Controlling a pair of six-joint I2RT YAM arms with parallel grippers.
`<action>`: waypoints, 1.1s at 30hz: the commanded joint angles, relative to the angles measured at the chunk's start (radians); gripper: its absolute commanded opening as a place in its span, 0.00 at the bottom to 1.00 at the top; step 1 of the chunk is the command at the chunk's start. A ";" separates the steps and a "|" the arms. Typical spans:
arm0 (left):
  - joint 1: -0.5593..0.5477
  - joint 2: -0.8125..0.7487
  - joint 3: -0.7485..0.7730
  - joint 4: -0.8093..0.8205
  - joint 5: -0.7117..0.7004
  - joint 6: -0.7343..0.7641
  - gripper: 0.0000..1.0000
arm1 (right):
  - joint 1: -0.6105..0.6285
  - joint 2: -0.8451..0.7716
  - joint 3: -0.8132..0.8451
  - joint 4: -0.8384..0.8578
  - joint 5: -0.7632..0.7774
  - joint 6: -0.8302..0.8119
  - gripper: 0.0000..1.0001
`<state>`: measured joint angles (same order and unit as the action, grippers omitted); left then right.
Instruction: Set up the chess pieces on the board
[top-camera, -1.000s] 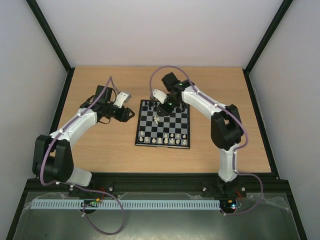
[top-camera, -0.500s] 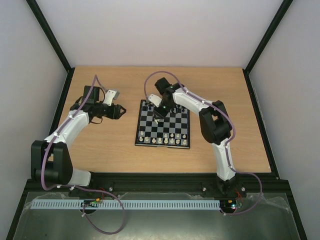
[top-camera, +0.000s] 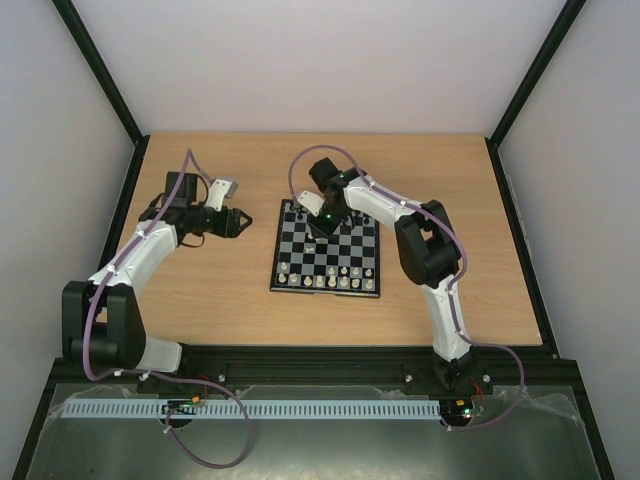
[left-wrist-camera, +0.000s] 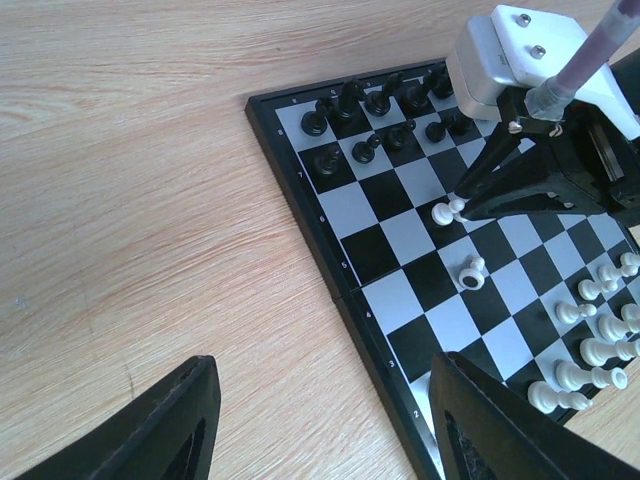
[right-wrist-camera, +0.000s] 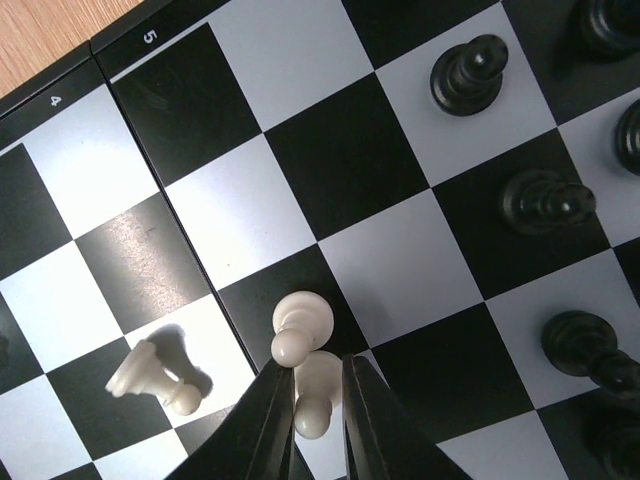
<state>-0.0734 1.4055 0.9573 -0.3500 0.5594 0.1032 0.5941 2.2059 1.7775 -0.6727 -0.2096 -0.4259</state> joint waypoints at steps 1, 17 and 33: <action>0.003 -0.014 -0.017 0.016 0.024 -0.009 0.61 | 0.001 -0.008 -0.002 -0.032 0.013 0.001 0.13; 0.004 -0.022 -0.034 0.029 0.027 -0.013 0.61 | 0.045 -0.212 -0.155 -0.046 -0.071 -0.014 0.11; 0.004 -0.016 -0.037 0.034 0.034 -0.019 0.61 | 0.114 -0.260 -0.323 -0.020 -0.075 -0.048 0.11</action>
<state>-0.0734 1.4052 0.9314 -0.3294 0.5758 0.0933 0.7078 1.9526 1.4658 -0.6750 -0.2802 -0.4667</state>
